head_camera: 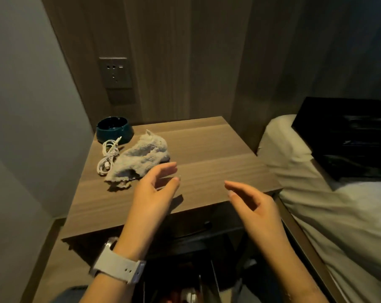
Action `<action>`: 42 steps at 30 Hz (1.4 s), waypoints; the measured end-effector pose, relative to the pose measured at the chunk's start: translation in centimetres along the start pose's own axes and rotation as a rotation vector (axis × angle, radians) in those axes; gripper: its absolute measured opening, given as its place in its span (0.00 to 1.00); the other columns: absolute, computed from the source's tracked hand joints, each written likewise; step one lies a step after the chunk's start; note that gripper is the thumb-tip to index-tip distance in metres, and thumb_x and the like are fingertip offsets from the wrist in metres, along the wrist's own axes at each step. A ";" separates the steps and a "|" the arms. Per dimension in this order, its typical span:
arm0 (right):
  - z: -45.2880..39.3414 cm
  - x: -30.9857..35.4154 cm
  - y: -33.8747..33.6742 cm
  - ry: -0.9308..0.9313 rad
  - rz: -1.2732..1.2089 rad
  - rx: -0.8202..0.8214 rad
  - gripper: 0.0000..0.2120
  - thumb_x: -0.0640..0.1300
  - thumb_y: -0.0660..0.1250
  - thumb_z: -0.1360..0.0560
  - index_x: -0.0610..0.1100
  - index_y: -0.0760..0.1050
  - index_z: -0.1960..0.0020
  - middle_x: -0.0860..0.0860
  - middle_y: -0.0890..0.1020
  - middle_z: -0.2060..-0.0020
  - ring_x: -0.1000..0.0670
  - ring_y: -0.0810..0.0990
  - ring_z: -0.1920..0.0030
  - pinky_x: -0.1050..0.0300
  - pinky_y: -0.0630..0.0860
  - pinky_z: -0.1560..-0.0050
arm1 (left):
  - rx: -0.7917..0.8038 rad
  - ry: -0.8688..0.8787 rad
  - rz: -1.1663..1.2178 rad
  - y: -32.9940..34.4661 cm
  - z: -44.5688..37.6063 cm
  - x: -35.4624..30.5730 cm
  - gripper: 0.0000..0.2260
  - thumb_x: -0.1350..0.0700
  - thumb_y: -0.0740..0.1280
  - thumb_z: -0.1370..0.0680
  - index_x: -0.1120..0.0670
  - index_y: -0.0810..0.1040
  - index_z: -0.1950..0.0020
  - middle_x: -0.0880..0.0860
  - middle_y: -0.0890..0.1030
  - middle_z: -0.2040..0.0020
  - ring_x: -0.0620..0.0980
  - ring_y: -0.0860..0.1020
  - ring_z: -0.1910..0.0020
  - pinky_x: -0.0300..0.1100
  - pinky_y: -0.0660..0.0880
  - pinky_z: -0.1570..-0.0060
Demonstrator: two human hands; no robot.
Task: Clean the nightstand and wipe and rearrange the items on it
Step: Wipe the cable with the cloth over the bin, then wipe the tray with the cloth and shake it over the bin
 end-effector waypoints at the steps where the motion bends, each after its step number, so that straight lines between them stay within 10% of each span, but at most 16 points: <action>1: 0.6 -0.5 -1.6 0.014 -0.007 -0.023 0.12 0.40 0.67 0.24 0.54 0.79 0.44 0.61 0.81 0.49 0.67 0.78 0.48 0.77 0.72 0.51 | 0.032 -0.010 -0.003 1.7 0.3 0.1 0.12 0.63 0.64 0.21 0.55 0.77 0.39 0.51 0.78 0.42 0.43 0.76 0.47 0.23 0.71 0.70; 16: 2.7 -6.1 -27.1 0.097 0.182 -0.389 0.11 0.43 0.66 0.23 0.53 0.80 0.44 0.60 0.81 0.51 0.62 0.79 0.51 0.68 0.75 0.53 | 0.451 0.011 -0.137 27.0 1.7 0.1 0.11 0.60 0.65 0.22 0.49 0.76 0.41 0.46 0.79 0.46 0.41 0.77 0.47 0.33 0.73 0.53; 27: 0.2 -11.3 -33.2 0.195 0.225 -0.485 0.11 0.42 0.65 0.23 0.52 0.79 0.43 0.58 0.80 0.49 0.57 0.78 0.46 0.58 0.76 0.46 | 0.530 -0.450 -0.020 43.0 -3.6 6.7 0.16 0.43 0.59 0.20 0.56 0.72 0.55 0.60 0.76 0.57 0.54 0.75 0.64 0.51 0.78 0.50; 34: 0.1 -12.8 -32.8 0.188 0.250 -0.474 0.11 0.41 0.66 0.24 0.51 0.79 0.43 0.56 0.81 0.47 0.60 0.78 0.48 0.63 0.76 0.47 | 0.354 -0.466 0.066 45.6 -5.8 8.3 0.15 0.51 0.57 0.17 0.63 0.71 0.41 0.60 0.81 0.52 0.49 0.81 0.71 0.38 0.75 0.75; 38: 0.9 -12.3 -31.9 0.147 0.238 -0.461 0.11 0.40 0.66 0.24 0.52 0.79 0.45 0.61 0.80 0.49 0.62 0.78 0.49 0.67 0.73 0.47 | 0.369 -0.404 0.236 44.3 -4.6 7.9 0.08 0.54 0.58 0.18 0.55 0.74 0.48 0.54 0.80 0.51 0.58 0.83 0.50 0.51 0.80 0.50; 42: 2.1 -10.8 -30.5 0.114 0.210 -0.450 0.11 0.39 0.66 0.24 0.53 0.80 0.46 0.63 0.80 0.50 0.63 0.77 0.48 0.70 0.72 0.49 | 0.309 -0.333 0.322 39.8 -2.4 5.3 0.08 0.57 0.56 0.17 0.57 0.71 0.41 0.51 0.78 0.46 0.49 0.85 0.59 0.50 0.79 0.47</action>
Point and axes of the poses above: each hand's wrist, its own z-axis away from the middle knuckle, its own y-axis out of the palm, x = y × z, the point moved 4 cm from there along -z, towards the middle knuckle
